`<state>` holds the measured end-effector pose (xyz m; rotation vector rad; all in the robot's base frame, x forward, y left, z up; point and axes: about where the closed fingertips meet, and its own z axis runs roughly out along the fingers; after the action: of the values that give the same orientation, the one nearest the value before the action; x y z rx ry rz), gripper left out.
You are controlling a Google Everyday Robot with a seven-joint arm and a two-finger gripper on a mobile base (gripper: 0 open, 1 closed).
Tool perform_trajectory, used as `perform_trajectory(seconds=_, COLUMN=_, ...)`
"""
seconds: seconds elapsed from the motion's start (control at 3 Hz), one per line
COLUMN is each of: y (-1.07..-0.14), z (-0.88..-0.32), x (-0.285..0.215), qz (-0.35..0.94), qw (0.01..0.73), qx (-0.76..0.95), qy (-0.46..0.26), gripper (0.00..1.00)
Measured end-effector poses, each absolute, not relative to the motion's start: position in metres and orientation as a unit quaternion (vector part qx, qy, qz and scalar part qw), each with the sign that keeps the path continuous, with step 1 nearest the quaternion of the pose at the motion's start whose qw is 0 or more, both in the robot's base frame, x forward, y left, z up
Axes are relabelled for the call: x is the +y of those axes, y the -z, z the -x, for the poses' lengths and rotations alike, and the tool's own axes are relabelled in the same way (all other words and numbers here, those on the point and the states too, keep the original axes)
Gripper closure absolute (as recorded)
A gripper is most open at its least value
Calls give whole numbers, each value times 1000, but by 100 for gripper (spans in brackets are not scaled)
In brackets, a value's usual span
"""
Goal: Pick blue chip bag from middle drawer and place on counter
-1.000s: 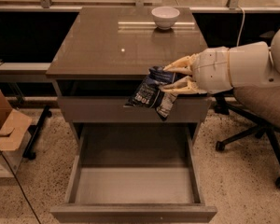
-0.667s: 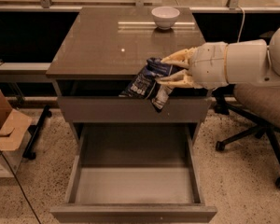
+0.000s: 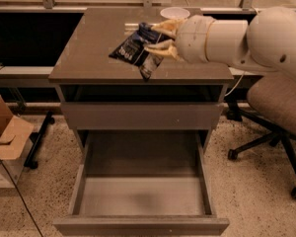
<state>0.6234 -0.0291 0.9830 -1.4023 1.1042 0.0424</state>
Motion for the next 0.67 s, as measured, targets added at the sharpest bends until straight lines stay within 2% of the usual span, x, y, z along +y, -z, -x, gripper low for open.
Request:
perform_trajectory(seconds=0.33, y=-986, z=-664, x=-7, qz=599, qw=635, qx=488, qy=-17, gripper=100)
perform_trajectory(seconds=0.67, y=-975, z=-726, x=19, qz=592, qw=623, qx=511, qy=-22, gripper=73)
